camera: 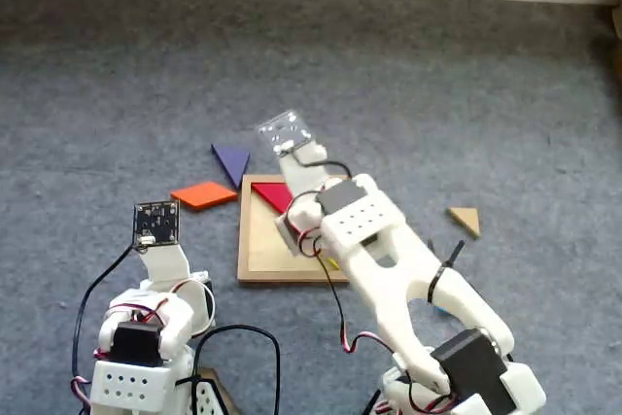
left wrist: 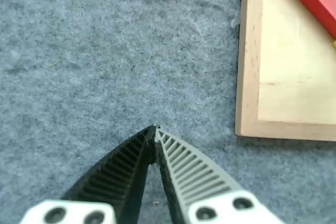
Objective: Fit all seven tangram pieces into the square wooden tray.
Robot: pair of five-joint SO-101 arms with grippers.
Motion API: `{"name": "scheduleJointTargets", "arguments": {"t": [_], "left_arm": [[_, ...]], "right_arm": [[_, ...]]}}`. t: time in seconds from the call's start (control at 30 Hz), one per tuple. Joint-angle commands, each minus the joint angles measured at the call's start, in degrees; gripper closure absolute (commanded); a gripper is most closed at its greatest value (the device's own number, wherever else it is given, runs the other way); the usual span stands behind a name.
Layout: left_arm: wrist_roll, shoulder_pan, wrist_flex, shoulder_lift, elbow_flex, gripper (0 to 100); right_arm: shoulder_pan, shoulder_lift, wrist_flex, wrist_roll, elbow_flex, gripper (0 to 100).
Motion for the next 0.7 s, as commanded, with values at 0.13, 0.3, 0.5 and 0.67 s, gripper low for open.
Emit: {"name": "scheduleJointTargets", "arguments": {"t": [0.13, 0.3, 0.5, 0.67], "left_arm": [[-0.18, 0.66, 0.18, -1.63, 1.10, 99], [-0.18, 0.66, 0.18, -1.63, 1.10, 99], [-0.18, 0.66, 0.18, -1.63, 1.10, 99], [-0.18, 0.66, 0.18, -1.63, 1.10, 99]], "right_arm": [[-1.63, -2.59, -6.64, 0.53, 1.19, 88.6], [-6.20, -2.51, -6.64, 0.62, 1.63, 88.6], [-6.73, -2.07, -6.37, 0.62, 1.71, 88.5], [-6.55, 5.05, -6.29, 0.62, 1.19, 88.4]]}}
